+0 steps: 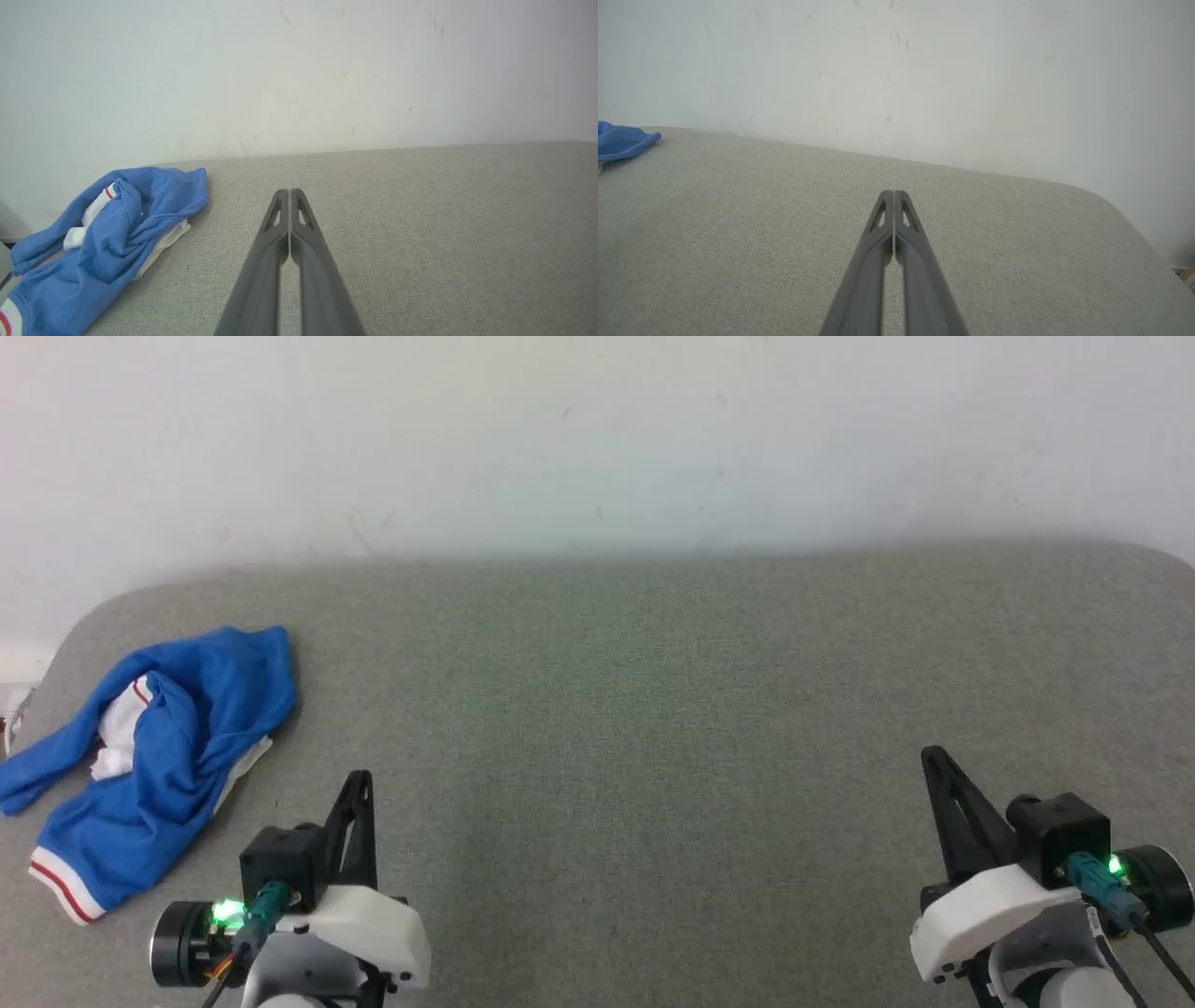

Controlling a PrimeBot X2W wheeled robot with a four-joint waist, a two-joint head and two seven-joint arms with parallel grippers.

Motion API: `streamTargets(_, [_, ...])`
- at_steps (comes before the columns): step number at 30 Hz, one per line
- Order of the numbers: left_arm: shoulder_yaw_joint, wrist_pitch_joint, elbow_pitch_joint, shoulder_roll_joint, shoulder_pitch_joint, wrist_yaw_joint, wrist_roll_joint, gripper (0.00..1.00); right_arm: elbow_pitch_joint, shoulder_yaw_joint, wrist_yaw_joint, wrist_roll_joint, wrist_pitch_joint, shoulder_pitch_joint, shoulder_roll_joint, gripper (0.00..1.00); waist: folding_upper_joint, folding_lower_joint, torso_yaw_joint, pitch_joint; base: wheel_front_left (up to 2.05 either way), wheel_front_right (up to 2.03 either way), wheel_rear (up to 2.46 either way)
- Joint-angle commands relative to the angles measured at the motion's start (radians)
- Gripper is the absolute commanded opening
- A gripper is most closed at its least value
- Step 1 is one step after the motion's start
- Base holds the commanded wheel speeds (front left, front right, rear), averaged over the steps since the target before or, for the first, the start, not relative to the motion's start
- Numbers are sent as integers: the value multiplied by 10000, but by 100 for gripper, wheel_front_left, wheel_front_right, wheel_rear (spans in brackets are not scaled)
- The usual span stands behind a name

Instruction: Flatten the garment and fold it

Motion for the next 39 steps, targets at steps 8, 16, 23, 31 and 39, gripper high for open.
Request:
streamTargets(8, [35, 3, -53, -11, -134, -18, 64, 0, -66, -5, -9, 74, 5, -151, 42, 0, 0, 0, 0, 0, 0, 0, 0])
streamTargets(16, [35, 3, -53, -11, -134, -18, 64, 0, -66, -5, -9, 74, 5, -151, 42, 0, 0, 0, 0, 0, 0, 0, 0])
streamTargets(23, [35, 3, -53, -11, -134, -18, 64, 0, -66, -5, -9, 74, 5, -151, 42, 0, 0, 0, 0, 0, 0, 0, 0])
streamTargets(31, [-10, -1, 12, 2, 4, 0, -4, 100, 21, 2, 0, -3, -1, 10, -10, 100, 0, 0, 0, 0, 0, 0, 0])
streamTargets(39, [-54, -148, 84, 1, 14, 42, -118, 100, 152, -50, -1, 110, -147, -15, -7, 100, 0, 0, 1, 7, 0, 0, 0])
